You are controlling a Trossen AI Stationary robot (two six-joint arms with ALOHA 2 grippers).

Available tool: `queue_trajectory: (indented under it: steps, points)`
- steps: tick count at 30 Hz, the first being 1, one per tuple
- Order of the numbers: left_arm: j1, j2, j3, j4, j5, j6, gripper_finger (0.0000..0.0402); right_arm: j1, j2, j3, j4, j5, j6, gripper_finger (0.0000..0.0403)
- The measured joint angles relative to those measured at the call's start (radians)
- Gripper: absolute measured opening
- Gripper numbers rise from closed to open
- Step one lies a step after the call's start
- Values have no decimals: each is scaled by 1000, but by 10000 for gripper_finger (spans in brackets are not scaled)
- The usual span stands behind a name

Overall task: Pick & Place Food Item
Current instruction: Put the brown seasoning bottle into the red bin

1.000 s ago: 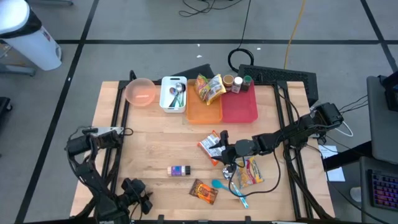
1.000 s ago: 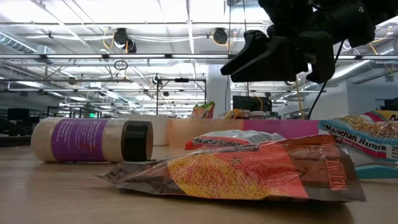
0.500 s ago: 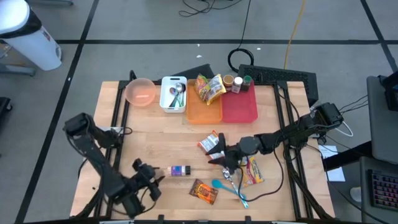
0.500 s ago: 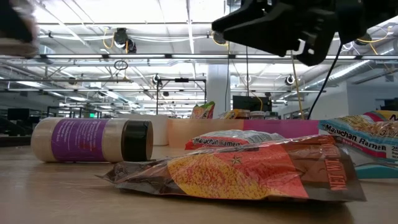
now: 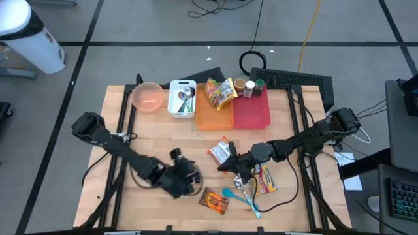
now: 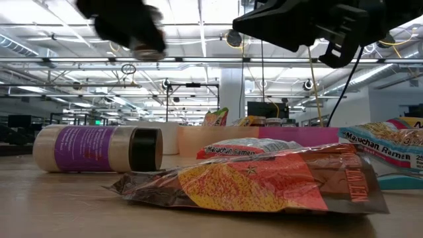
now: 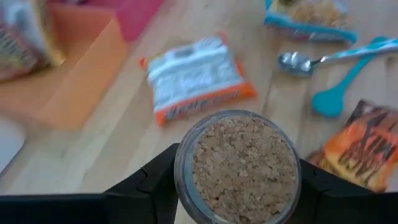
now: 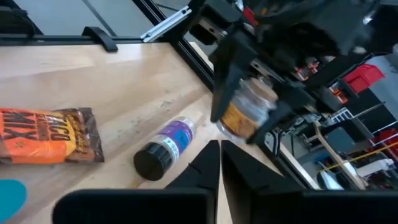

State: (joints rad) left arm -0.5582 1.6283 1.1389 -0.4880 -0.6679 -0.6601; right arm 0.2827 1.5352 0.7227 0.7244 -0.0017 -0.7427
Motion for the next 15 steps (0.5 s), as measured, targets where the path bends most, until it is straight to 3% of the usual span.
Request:
queue_trajectory:
  steps: [6, 10, 15]
  points:
    - [109, 0, 0, 191, 168, 233, 198, 7, 0, 0, -11, 5, 21, 2]
    - [146, 0, 0, 257, 251, 288, 198, 5, 0, 0, -10, 6, 31, 1]
    - [166, 0, 0, 302, 284, 318, 198, 4, 0, 0, -1, 7, 28, 1]
